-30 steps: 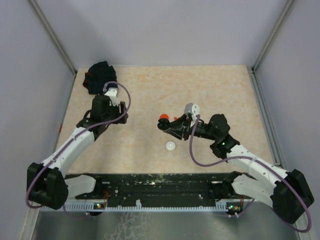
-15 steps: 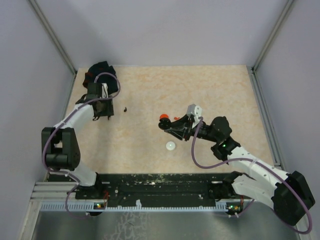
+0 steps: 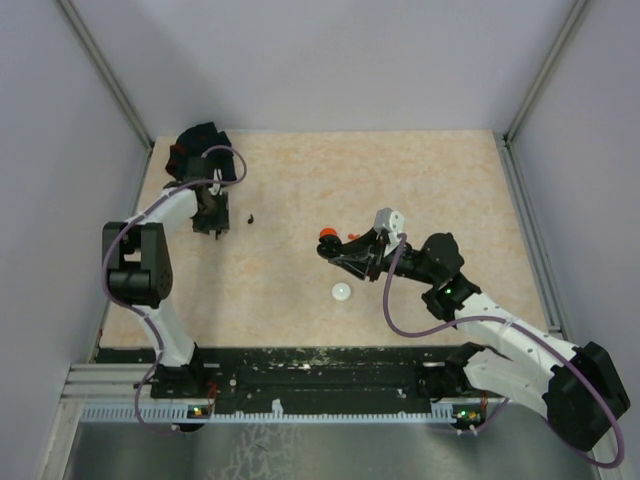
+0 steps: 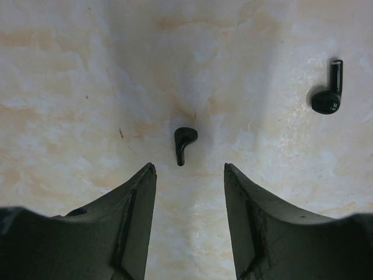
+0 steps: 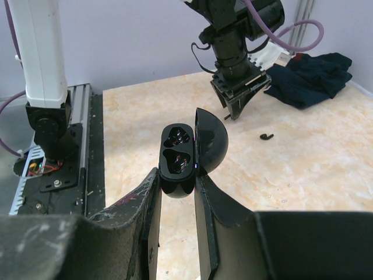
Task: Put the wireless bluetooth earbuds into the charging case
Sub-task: Pick up the earbud from the center of the board.
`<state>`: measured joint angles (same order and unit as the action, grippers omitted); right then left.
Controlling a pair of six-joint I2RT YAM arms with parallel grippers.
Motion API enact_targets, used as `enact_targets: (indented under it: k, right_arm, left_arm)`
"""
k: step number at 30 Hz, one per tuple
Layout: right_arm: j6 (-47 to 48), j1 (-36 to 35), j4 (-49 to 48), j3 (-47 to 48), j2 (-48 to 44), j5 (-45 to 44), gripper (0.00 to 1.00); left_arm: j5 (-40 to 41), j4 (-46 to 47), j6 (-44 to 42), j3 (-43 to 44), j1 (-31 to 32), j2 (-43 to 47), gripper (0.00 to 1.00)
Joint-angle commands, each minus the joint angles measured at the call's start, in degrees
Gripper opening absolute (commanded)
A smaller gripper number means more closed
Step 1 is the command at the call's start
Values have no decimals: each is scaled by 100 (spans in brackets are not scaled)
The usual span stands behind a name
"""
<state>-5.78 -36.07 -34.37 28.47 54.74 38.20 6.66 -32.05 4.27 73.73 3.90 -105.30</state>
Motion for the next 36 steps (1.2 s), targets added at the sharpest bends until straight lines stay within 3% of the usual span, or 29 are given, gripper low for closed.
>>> enact_targets:
  k: [1,14,36]
  right_arm:
    - [-21,41,-355,25,-130,-14,0]
    - [-6,41,-335,18,-104,-23,0]
    - [19,40,-303,20,-109,-23,0]
  left_arm:
    - [117,-197,20,298,-19,-231,54]
    - [156,-184,4,613,-17,-697,39]
    - [153,-94,17,566,-13,-1028,28]
